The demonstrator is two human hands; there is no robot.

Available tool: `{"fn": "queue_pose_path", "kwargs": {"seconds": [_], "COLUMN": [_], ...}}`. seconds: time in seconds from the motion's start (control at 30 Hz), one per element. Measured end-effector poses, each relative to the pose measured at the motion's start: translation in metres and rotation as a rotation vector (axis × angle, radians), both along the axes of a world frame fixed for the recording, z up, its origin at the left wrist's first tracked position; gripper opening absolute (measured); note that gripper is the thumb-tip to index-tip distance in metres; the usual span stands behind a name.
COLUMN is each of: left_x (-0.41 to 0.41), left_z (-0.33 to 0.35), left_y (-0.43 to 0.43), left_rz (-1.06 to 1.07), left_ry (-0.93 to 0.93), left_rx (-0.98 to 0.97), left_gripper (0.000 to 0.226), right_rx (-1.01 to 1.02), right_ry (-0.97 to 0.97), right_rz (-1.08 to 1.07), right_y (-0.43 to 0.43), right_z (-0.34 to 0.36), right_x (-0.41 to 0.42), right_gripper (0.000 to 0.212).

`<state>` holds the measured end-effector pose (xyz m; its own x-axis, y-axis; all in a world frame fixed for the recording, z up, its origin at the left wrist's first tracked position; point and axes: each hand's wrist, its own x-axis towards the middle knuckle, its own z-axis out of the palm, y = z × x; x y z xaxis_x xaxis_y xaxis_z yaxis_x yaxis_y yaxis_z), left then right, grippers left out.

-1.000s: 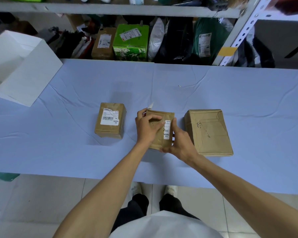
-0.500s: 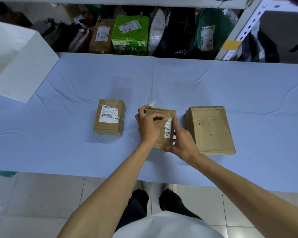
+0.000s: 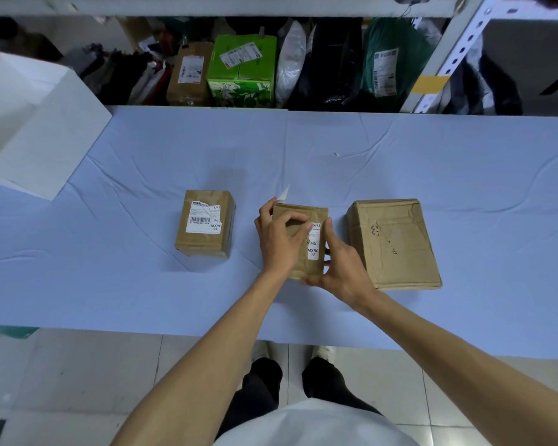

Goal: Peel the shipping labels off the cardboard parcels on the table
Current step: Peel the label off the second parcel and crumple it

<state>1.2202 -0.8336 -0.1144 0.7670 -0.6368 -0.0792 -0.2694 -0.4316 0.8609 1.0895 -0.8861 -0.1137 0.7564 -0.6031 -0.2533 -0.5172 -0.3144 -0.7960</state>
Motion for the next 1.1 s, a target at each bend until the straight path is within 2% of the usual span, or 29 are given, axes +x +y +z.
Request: {"fn": "queue_pose_path", "kwargs": {"seconds": [0.2,0.6,0.83,0.93,1.1], "left_x": [-0.002,-0.012,-0.006,-0.001,0.002], "left_z": [-0.002,-0.003,0.0,-0.003,-0.007], "left_y": [0.001,-0.002,-0.001,0.002,0.007], "left_rz": [0.003,0.003,0.008,-0.022,-0.065], "left_ry": [-0.034,-0.145,-0.036,-0.042,-0.062], "left_rx": [-0.021,0.069,0.008,-0.019,-0.026], "left_gripper": [0.009,0.016,0.007,0.015,0.015], "right_rx": [-0.024,-0.074,-0.059,-0.049,-0.065], "right_ry": [0.022,0.016,0.023,0.028,0.045], "right_rz": [0.003,0.03,0.016,0.012,0.023], "right_y": [0.003,0.003,0.001,0.0,-0.001], "right_z": [0.001,0.002,0.002,0.003,0.003], "right_x": [-0.001,-0.001,0.0,0.0,0.001], "right_gripper": [0.133,0.135,0.135,0.135,0.135]}}
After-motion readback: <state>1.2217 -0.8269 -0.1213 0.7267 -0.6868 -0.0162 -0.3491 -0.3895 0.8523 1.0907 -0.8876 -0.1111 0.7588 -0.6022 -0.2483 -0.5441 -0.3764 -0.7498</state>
